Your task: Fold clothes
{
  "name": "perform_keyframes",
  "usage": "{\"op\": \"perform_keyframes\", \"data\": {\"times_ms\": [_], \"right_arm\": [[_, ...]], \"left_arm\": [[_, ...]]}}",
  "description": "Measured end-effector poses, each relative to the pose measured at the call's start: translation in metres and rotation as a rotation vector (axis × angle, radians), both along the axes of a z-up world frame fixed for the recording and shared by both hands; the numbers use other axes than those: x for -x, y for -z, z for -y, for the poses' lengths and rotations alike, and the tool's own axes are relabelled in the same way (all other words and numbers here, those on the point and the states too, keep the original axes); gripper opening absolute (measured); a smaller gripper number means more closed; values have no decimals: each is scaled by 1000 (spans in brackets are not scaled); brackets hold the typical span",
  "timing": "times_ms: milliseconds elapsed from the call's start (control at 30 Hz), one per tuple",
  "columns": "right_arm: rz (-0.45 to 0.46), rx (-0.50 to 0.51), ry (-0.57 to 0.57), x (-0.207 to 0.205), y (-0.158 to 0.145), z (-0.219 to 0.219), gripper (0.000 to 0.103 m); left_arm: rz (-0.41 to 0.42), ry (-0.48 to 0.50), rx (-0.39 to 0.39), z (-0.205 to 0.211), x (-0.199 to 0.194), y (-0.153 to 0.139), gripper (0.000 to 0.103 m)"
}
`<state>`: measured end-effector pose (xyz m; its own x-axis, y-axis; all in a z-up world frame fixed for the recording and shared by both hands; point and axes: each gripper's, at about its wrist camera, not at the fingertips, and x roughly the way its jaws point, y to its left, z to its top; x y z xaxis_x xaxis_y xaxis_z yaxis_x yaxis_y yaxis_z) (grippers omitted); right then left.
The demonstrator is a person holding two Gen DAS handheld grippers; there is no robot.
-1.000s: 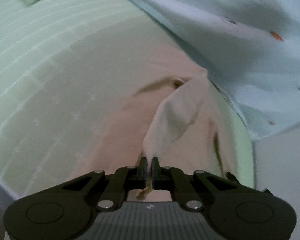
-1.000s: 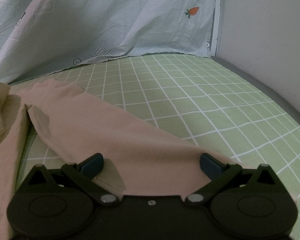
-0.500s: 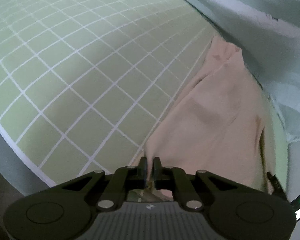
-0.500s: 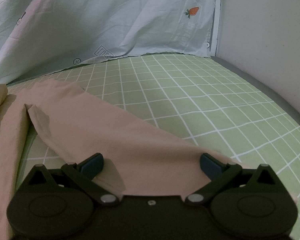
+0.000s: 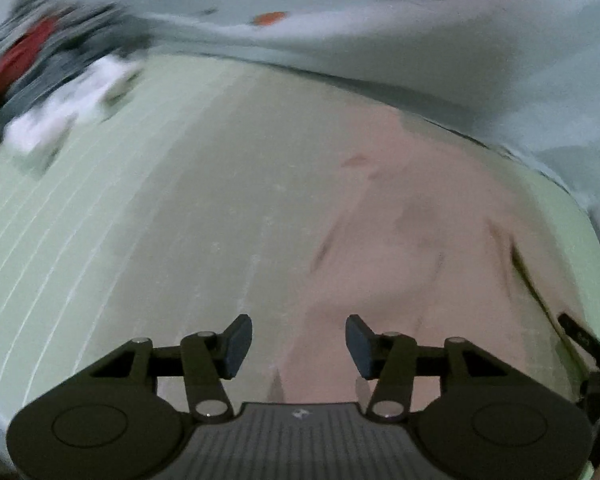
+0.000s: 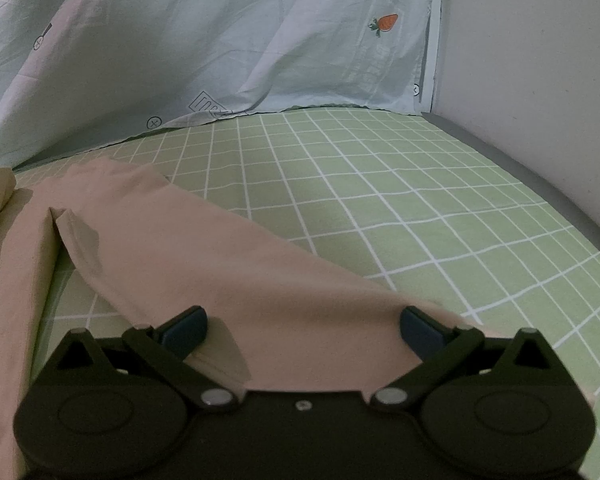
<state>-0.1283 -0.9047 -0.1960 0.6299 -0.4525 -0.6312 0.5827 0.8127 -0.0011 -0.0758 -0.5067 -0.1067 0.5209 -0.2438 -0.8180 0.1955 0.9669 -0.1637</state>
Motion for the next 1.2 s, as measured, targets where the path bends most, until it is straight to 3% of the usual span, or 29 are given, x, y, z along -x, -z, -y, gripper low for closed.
{"op": "perform_keyframes", "data": {"times_ms": [267, 533, 867, 1067, 1200], "right_arm": [[0, 0, 0, 0, 0, 0, 103], [-4, 4, 5, 0, 1, 0, 103], [-3, 9, 1, -1, 1, -2, 103], [-2, 10, -2, -1, 1, -1, 103], [-2, 11, -4, -1, 1, 0, 103]], "left_arm": [[33, 242, -3, 78, -71, 8, 33], [42, 294, -46, 130, -158, 34, 32], [59, 310, -24, 153, -218, 65, 33], [121, 327, -68, 170, -214, 79, 36], [99, 297, -30, 166, -212, 70, 56]]}}
